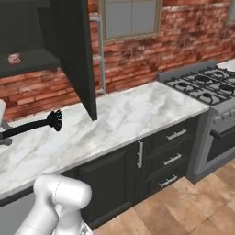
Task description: Locate and retrieve the dish brush and bar soap from the cabinet. Place them next to the sink.
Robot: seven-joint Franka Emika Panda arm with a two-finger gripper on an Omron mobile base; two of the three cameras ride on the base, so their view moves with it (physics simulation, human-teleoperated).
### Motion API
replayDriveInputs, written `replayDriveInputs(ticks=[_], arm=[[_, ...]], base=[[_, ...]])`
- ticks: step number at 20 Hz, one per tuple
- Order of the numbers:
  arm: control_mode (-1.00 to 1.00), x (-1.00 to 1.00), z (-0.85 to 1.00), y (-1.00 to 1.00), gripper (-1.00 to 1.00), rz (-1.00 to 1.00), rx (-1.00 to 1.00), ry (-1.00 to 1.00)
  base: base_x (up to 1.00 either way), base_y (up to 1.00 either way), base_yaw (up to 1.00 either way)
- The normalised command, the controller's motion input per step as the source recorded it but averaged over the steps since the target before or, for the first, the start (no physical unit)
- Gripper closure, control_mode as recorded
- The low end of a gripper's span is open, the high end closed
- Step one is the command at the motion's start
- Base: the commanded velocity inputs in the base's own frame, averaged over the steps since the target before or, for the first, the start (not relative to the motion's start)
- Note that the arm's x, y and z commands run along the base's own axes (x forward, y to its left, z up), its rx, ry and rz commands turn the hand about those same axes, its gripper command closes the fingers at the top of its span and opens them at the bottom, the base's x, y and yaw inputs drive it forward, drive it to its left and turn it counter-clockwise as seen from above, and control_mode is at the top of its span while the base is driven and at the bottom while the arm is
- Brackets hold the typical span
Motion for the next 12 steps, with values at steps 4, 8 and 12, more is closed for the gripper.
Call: replayDriveInputs(ticks=[4, 8, 12], arm=[[1.00, 0.00, 0.00, 0.00, 1.00, 0.00, 0.00, 0.00], [1.00, 0.00, 0.00, 0.00, 1.00, 0.00, 0.00, 0.00], [1.00, 0.00, 0.00, 0.00, 1.00, 0.00, 0.00, 0.00]], base=[[0.00, 0.00, -0.50], [0.00, 0.00, -0.50], [0.00, 0.00, -0.50]])
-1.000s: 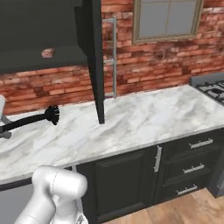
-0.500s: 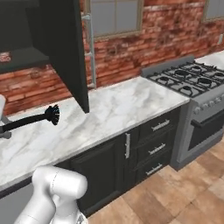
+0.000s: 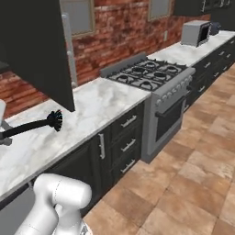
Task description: Locate and retrieve the dish brush and bar soap from the cabinet. Place them next to the sink.
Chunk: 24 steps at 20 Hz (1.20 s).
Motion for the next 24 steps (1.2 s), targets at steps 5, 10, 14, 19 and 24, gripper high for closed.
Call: replayDriveInputs(ticks=[5, 10, 14, 19, 24], arm=[[1.00, 0.00, 0.00, 0.00, 1.00, 0.00, 0.00, 0.00], [1.00, 0.00, 0.00, 0.00, 1.00, 0.00, 0.00, 0.00], [1.00, 0.00, 0.00, 0.00, 1.00, 0.00, 0.00, 0.00], [1.00, 0.00, 0.00, 0.00, 1.00, 0.00, 0.00, 0.00], [1.00, 0.00, 0.00, 0.00, 1.00, 0.00, 0.00, 0.00]], base=[[0.00, 0.00, -0.50], [0.00, 0.00, -0.50], [0.00, 0.00, -0.50], [-0.02, 0.00, -0.50], [-0.04, 0.00, -0.48]])
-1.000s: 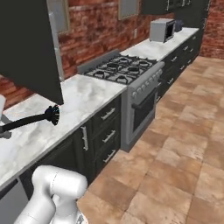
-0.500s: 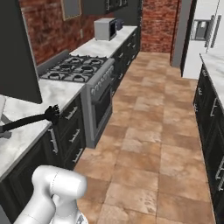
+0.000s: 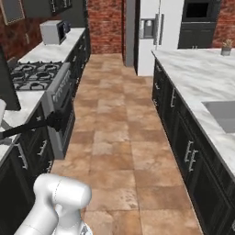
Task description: Locate and retrieve the dish brush and bar soap from the cabinet. Place them next to the sink.
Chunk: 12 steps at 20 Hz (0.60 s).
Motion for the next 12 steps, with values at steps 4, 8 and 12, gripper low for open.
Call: replayDriveInputs(ticks=[4, 8, 12], arm=[[1.00, 0.00, 0.00, 0.00, 1.00, 0.00, 0.00, 0.00], [1.00, 0.00, 0.00, 0.00, 1.00, 0.00, 0.00, 0.00], [1.00, 0.00, 0.00, 0.00, 1.00, 0.00, 0.00, 0.00]], base=[[-0.17, 0.01, -0.42], [-0.45, -0.04, -0.31], [-0.58, -0.33, -0.13]])
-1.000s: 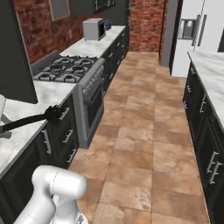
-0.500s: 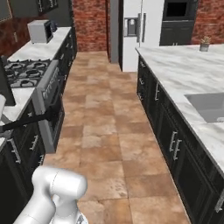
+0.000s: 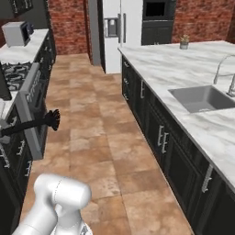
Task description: Locate and retrieve the dish brush and bar soap from the cabinet. Place them next to the sink.
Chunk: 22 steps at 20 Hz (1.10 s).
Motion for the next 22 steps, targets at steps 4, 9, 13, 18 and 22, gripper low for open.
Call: replayDriveInputs(ticks=[4, 9, 13, 18, 22], arm=[[1.00, 0.00, 0.00, 0.00, 1.00, 0.00, 0.00, 0.00], [1.00, 0.00, 0.00, 0.00, 1.00, 0.00, 0.00, 0.00], [1.00, 0.00, 0.00, 0.00, 1.00, 0.00, 0.00, 0.00], [1.00, 0.00, 0.00, 0.00, 1.00, 0.00, 0.00, 0.00], [1.00, 0.00, 0.00, 0.00, 1.00, 0.00, 0.00, 0.00]], base=[[-0.58, -0.43, -0.06], [-0.34, -0.38, -0.04], [0.04, -0.20, -0.01], [0.22, -0.27, 0.00], [0.29, -0.27, 0.02]])
